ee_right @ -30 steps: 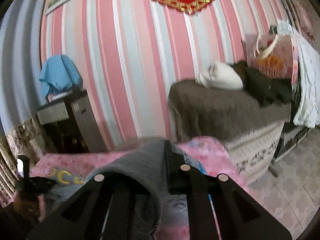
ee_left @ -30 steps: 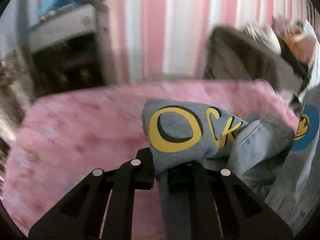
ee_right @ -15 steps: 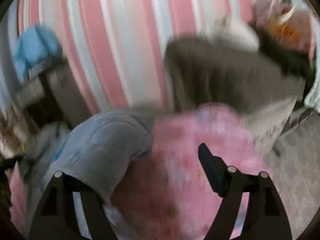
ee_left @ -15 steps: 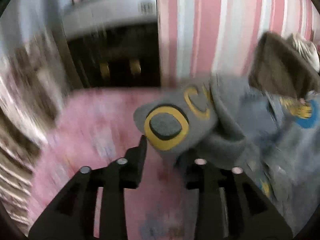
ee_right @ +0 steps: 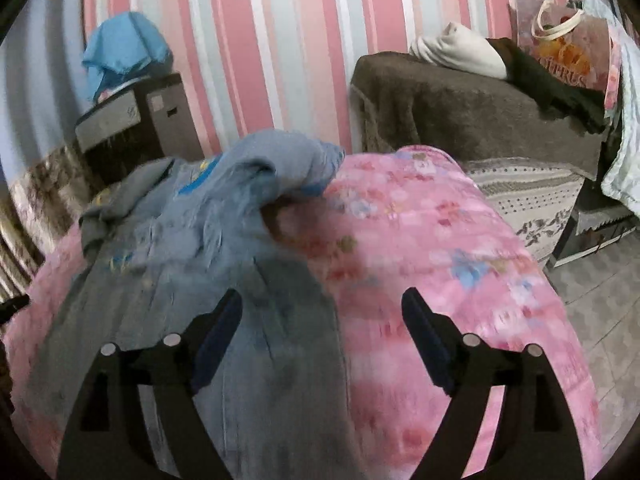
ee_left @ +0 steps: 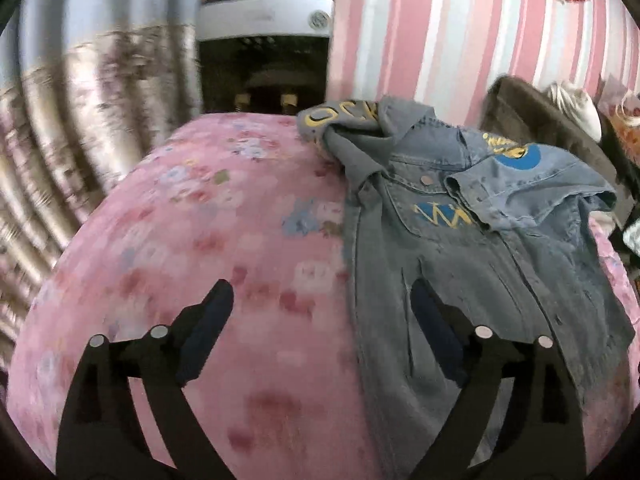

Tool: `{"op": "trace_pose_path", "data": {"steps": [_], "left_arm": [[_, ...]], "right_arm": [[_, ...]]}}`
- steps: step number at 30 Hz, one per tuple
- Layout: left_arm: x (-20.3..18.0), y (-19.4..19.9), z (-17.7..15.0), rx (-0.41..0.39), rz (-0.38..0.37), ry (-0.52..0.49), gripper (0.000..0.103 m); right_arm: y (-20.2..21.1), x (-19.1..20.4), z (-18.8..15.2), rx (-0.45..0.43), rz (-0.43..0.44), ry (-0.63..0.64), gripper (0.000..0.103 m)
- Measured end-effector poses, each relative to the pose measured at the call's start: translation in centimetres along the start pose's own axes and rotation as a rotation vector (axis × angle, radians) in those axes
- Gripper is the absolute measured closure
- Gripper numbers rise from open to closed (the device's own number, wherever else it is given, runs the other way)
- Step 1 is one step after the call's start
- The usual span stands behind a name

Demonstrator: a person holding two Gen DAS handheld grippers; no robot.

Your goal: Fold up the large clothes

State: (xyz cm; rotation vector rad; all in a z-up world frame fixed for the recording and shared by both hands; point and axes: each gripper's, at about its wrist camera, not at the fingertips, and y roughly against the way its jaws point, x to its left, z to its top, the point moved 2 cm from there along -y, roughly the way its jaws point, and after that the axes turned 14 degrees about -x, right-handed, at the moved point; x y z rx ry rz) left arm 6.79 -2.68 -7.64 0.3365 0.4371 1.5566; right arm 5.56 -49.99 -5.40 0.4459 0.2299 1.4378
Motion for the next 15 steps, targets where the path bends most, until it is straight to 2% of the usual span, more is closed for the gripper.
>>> {"op": "trace_pose_path", "data": {"steps": [2,5,10,15], "left_arm": [[-0.7,2.1,-1.4,-0.019,0.009,0.002,0.003],[-1.2,2.9,-2.9,-0.007,0.002,-0.014,0.003],[-3.6,3.7,-6.5,0.076,-0.024,-0.057,0.003],[-5.4,2.9,-9.2,0.182,-0.032,-0.096,0.003]], "right_arm": [[0.9,0.1,-1.2,0.022,-0.007,0.012,0.02],[1.8,-0.3,-3.2,0.066,0.002,-0.026,0.02],[2.6,-0.6,-5.5,0.096,0.007,-0.08,0.02],[2.9,0.0,-6.8,0.125,-0.001,-0.059,0.021]]}}
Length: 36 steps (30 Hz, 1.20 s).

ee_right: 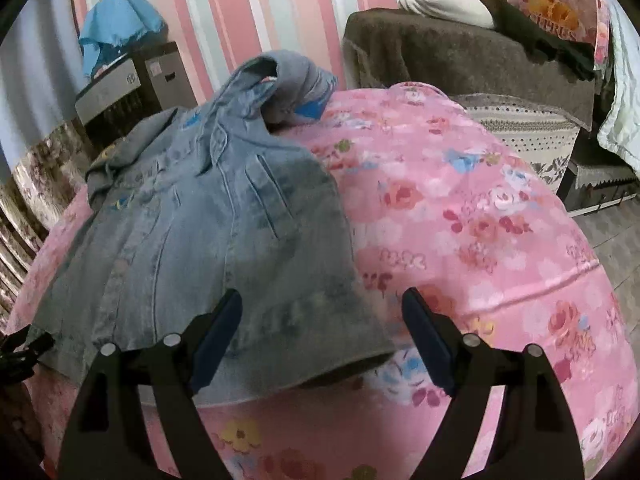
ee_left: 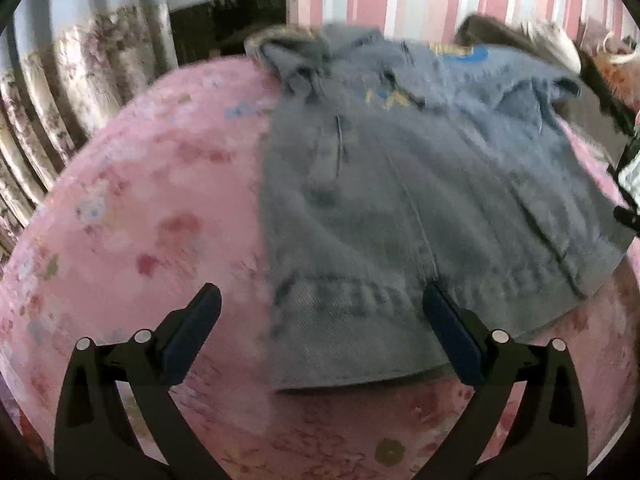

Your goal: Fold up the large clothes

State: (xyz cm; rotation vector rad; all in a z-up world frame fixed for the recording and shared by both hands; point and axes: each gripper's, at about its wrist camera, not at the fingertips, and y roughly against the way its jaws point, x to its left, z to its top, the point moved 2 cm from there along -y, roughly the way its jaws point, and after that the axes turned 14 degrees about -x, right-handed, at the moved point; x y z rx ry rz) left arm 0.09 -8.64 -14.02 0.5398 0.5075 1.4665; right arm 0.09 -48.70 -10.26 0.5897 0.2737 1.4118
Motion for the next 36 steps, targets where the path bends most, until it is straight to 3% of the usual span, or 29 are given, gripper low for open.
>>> {"op": "trace_pose_path", "data": {"steps": [1,3,4,5,6,7,8,11,14,17,19,20,21,22,23,24,26,29,33,36], "left_arm": [[0.0,-0.1,0.0,0.006,0.0,0.003,0.003],[0.1,-0.6,0.2,0.022,-0.002,0.015,0.003],[0.1,-0.8,0.3,0.024,-0.008,0.021,0.004],[0.0,-1.2,0.5,0.025,-0.024,0.023,0.016],[-0.3,-1.2,0.8,0.007,-0.02,0.004,0.041],[-0.4,-1.1,1.1,-0.006,-0.034,0.0,0.059],[-0.5,-0.9,1.4,-0.023,-0.035,-0.017,0.088],[0.2,0.0,2.3,-0.046,-0.081,-0.017,0.093],[1.6,3.8,3.7,-0.161,-0.048,-0.043,0.094],[3.7,8.8,5.0,-0.233,-0.067,-0.01,0.094],[4.3,11.3,5.0,-0.235,-0.089,-0.055,0.092],[4.3,11.7,4.5,-0.21,-0.098,-0.088,0.084],[4.8,12.0,4.1,-0.204,-0.089,-0.088,0.072],[5.4,12.2,3.9,-0.21,-0.064,-0.081,0.06],[6.1,12.3,3.8,-0.216,-0.042,-0.073,0.035],[6.8,12.4,3.8,-0.222,-0.029,-0.058,0.026],[8.6,12.7,4.9,-0.247,-0.013,0.001,0.025],[9.8,12.3,6.7,-0.306,0.031,0.004,0.02],[9.8,10.7,9.0,-0.368,0.054,0.029,0.009],[9.6,8.3,10.4,-0.384,0.046,0.053,0.006]], "right_arm": [[-0.2,0.1,-0.3,0.018,0.0,0.005,0.023],[-0.4,0.1,-0.9,0.041,0.0,-0.003,0.054],[-0.4,0.2,-1.0,0.05,-0.006,-0.003,0.058],[0.1,0.2,-1.0,0.033,-0.017,0.006,0.072],[0.5,0.5,-1.0,0.025,-0.002,0.003,0.087],[0.9,0.8,-0.9,0.02,0.024,-0.006,0.092],[1.3,1.1,-0.9,0.014,0.029,-0.003,0.093],[3.4,2.3,-0.4,-0.021,0.058,0.014,0.095],[7.5,4.0,0.5,-0.08,0.151,0.015,0.095],[12.5,4.8,1.0,-0.132,0.21,0.03,0.095],[14.7,4.8,0.8,-0.142,0.246,0.026,0.09],[15.3,4.6,0.5,-0.123,0.245,0.026,0.076],[15.4,4.4,0.2,-0.101,0.23,0.036,0.044],[15.6,4.0,0.2,-0.102,0.196,0.05,0.029],[16.3,3.4,0.6,-0.16,0.136,0.062,0.025],[16.6,2.9,1.0,-0.18,0.121,0.061,0.025],[17.0,2.2,2.5,-0.224,0.115,0.021,0.025],[16.4,3.1,4.6,-0.287,0.093,0.024,0.025],[13.0,6.9,6.8,-0.324,0.072,0.062,0.022],[9.8,11.0,7.8,-0.311,0.132,0.097,0.02]]}}
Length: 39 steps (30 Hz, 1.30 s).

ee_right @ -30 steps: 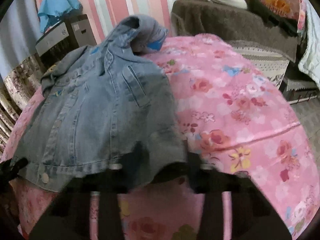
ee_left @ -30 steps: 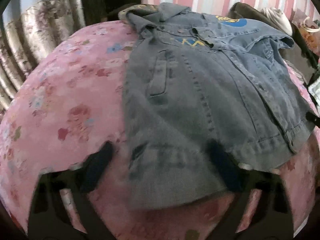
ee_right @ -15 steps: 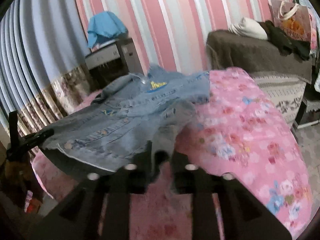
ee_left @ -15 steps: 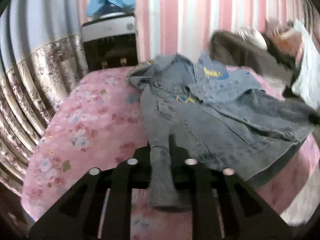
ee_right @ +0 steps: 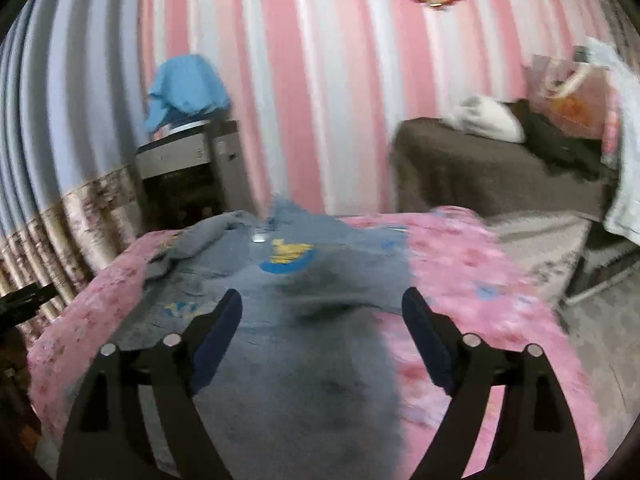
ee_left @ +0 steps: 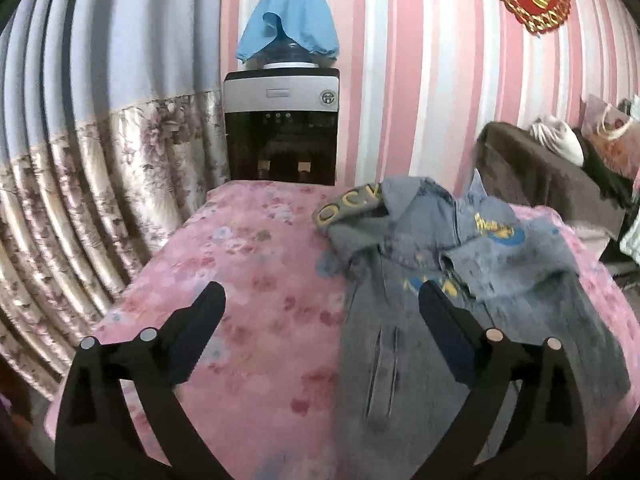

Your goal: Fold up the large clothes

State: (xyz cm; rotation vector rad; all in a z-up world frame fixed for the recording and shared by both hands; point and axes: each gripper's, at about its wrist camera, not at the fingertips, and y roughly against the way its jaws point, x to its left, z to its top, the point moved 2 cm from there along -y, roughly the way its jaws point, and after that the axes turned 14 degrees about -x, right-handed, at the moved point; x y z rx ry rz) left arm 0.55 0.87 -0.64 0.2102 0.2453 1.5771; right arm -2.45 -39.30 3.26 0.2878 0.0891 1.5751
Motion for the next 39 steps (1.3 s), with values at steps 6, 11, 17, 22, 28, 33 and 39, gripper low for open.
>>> {"op": "trace_pose_path", "data": {"steps": [6,11,17,22,28,33,39], "left_arm": [[-2.5,-6.0,0.9,0.037,-0.095,0.02,0.005],[-7.5,-10.1,0.5,0.1,-0.17,0.003,0.005],[-12.6,-15.7,-2.0,0.197,-0.159,0.033,0.003],[-16.4,-19.5,-5.3,0.301,-0.153,0.016,0.003],[-19.8,-22.2,-7.7,0.368,-0.156,-0.007,0.013],[-22.1,-22.0,-7.0,0.342,-0.235,-0.067,0.071],[-19.7,-21.4,-1.6,0.17,-0.185,-0.123,0.073]], "right_arm": [[-7.1,4.8,-0.5,0.058,0.072,0.109,0.02],[-10.9,2.7,0.0,0.059,-0.032,0.175,0.02],[-14.3,-2.7,-0.3,0.086,-0.148,0.137,0.019],[-15.3,-5.8,-1.3,0.106,-0.19,0.101,0.019],[-16.2,-7.2,-3.1,0.145,-0.197,0.067,0.019],[-17.1,-7.4,-4.0,0.171,-0.185,0.046,0.019],[-17.3,-7.3,-2.9,0.165,-0.172,0.052,0.019]]}}
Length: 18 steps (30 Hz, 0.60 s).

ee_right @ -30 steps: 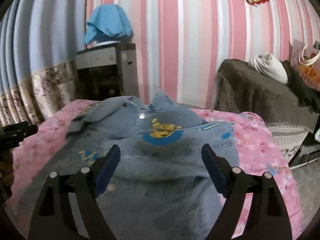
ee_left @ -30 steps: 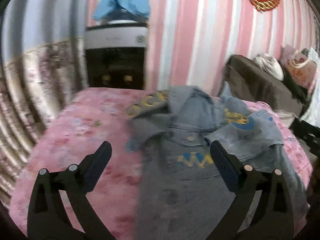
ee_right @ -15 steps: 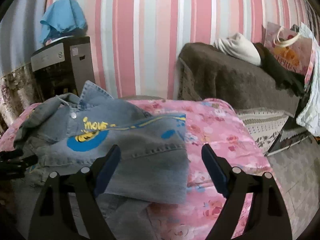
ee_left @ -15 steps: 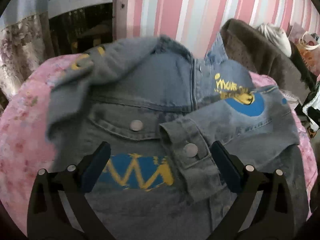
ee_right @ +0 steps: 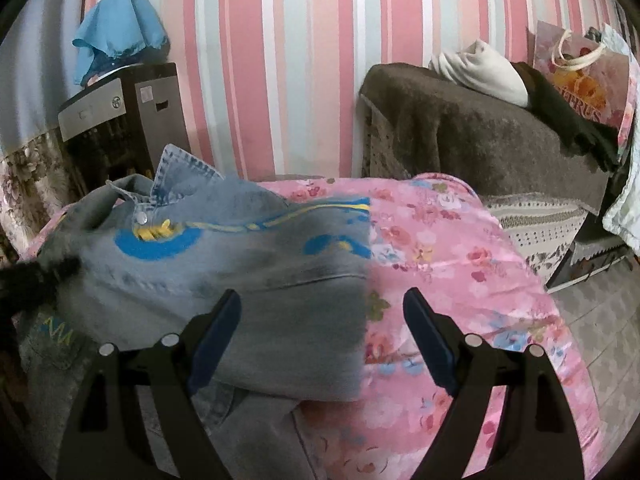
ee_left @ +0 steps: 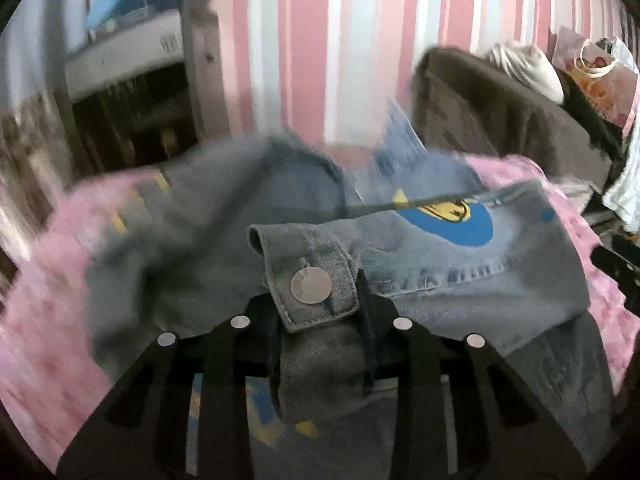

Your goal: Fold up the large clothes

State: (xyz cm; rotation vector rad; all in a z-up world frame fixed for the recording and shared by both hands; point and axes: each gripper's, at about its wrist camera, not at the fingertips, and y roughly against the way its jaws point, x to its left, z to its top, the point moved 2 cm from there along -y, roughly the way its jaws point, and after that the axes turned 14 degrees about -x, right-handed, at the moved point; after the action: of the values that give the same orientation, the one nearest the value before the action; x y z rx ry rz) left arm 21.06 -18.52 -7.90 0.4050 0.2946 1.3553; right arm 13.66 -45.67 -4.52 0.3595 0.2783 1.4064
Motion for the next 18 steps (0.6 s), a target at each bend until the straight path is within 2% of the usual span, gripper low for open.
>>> {"op": "trace_pose_path", "data": {"steps": [2,5,7,10,11,13,14,15,17,18], "left_arm": [[1.5,-0.1,1.3,-0.021,0.028,-0.016,0.073],[4.5,-1.4,2.2,-0.025,0.108,-0.081,0.073],[6.5,-3.0,1.8,0.021,0.139,-0.106,0.072],[8.4,-5.2,0.0,0.099,0.128,-0.091,0.066],[8.6,-5.7,-0.7,0.119,0.121,-0.083,0.063],[9.0,-5.9,-1.4,0.136,0.136,-0.074,0.046],[9.2,-6.1,-1.9,0.142,0.158,-0.082,0.026],[9.5,-6.3,-2.4,0.153,0.167,-0.081,0.018],[10.2,-6.5,-2.7,0.162,0.166,-0.061,0.014],[10.6,-6.6,-2.6,0.165,0.166,-0.057,0.012]], "right_arm": [[0.0,0.2,0.9,-0.008,0.012,0.002,0.019],[-0.3,0.8,2.3,-0.004,0.04,0.002,0.016],[-1.0,1.8,3.0,-0.002,0.053,0.025,0.016],[-3.4,3.5,2.7,0.034,0.054,0.065,0.015],[-4.3,3.9,2.3,0.056,0.053,0.069,0.015],[-6.2,4.7,1.4,0.097,0.028,0.094,0.015],[-7.5,4.9,0.5,0.143,-0.018,0.132,0.015],[-8.6,4.7,-0.5,0.194,-0.052,0.149,0.015],[-9.7,3.9,-2.1,0.248,-0.076,0.141,0.014],[-10.0,3.4,-2.6,0.263,-0.079,0.13,0.01]]}}
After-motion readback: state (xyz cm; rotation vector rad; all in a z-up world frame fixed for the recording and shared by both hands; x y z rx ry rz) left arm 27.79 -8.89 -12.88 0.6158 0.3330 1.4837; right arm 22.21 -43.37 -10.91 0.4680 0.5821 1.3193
